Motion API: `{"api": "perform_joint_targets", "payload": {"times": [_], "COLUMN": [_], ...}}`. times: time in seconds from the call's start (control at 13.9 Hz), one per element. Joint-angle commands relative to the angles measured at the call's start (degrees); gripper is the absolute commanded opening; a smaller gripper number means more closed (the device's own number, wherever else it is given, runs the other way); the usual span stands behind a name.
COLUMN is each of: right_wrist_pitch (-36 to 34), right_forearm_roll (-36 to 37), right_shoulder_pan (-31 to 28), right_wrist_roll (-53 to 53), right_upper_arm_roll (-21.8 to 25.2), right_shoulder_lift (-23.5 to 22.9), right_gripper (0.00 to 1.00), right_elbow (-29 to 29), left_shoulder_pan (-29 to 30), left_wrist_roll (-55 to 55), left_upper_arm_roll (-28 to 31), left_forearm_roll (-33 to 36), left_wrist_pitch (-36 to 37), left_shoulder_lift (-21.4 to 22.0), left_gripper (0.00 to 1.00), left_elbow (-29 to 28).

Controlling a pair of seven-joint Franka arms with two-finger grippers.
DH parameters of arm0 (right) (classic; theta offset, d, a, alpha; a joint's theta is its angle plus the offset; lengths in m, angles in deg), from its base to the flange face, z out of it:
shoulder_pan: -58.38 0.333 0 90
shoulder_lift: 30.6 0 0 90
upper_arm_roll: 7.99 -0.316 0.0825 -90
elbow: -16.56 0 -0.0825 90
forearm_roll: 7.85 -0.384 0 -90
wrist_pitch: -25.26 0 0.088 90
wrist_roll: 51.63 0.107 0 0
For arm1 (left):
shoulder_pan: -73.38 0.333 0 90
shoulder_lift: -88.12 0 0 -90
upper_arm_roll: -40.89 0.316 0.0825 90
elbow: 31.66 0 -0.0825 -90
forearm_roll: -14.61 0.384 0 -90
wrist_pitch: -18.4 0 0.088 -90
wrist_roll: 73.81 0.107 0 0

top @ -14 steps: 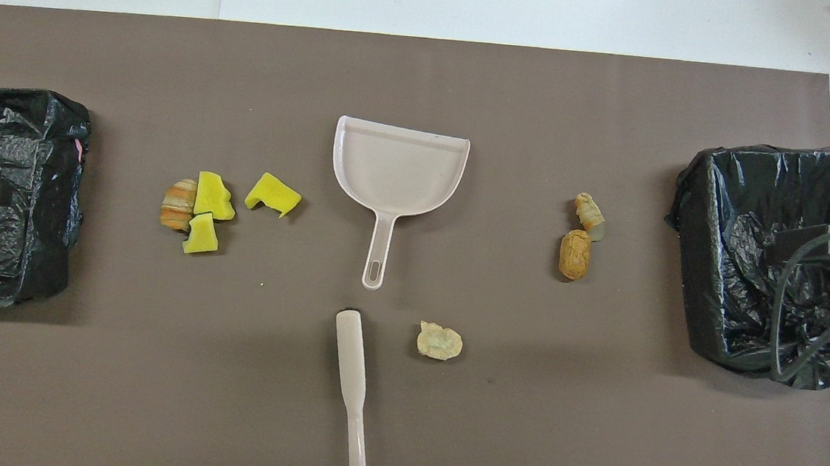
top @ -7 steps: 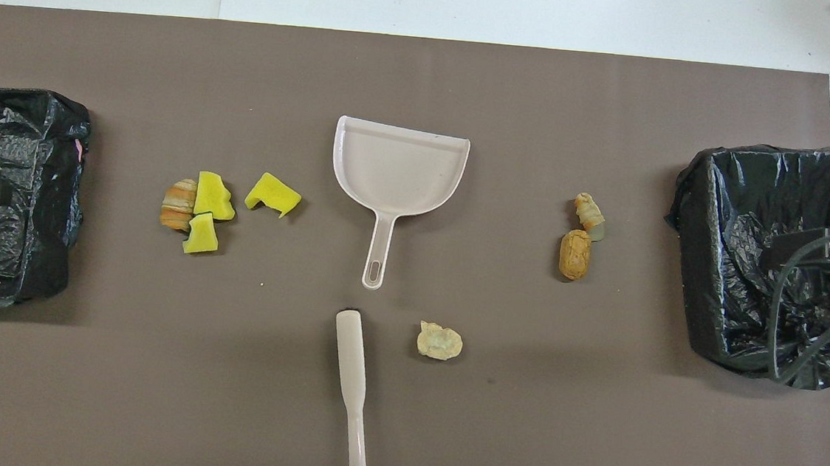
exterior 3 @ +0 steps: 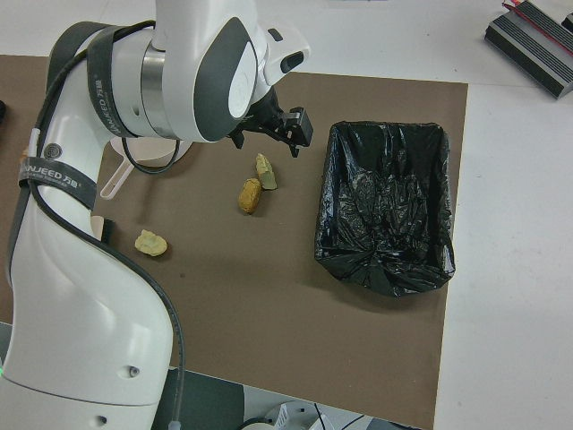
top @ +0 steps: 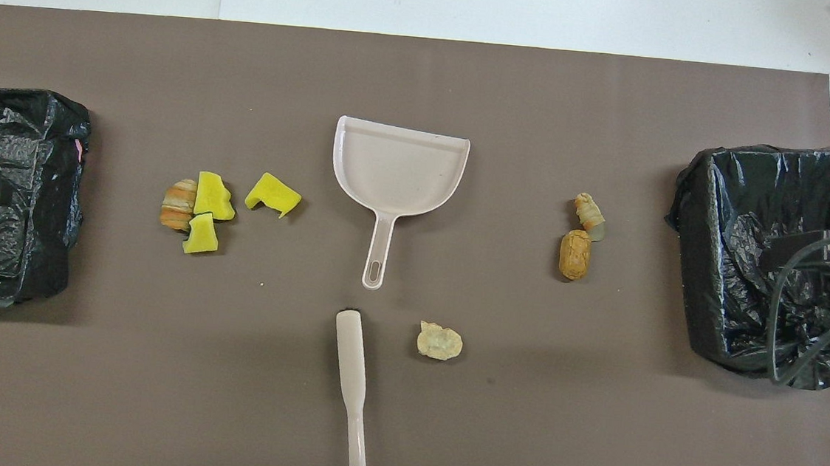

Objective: Sweep and dump trash in bin

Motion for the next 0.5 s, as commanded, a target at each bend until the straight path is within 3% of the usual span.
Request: {"api": "perform_joint_targets", "payload": {"times": [0.0, 0.43], "right_wrist_pitch": [-0.79, 1.58], "right_forearm_roll": [-1.04, -1.31], "right_shoulder_pan": [0.35, 0.61], "right_wrist_roll": [1.05, 1.66], "right_upper_arm_roll": [-0.34, -3.5], "right_shoulder_lift": [0.95, -2.04], "right_gripper": [1.0, 1.0], "right_elbow": [-0.86, -0.77], "left_shoulder_pan": [0.13, -0.31], "left_wrist_roll": [-0.31, -0.48], "left_upper_arm_roll": [0.02, -0.07], "left_forearm_roll": [-0.19, -0.19], "left_wrist_pitch": [0.53, 0.01], "left_shoulder_lift": [0.7, 0.61], "left_gripper": [1.0, 1.0], "left_elbow": [-0.45, -0.28]}}
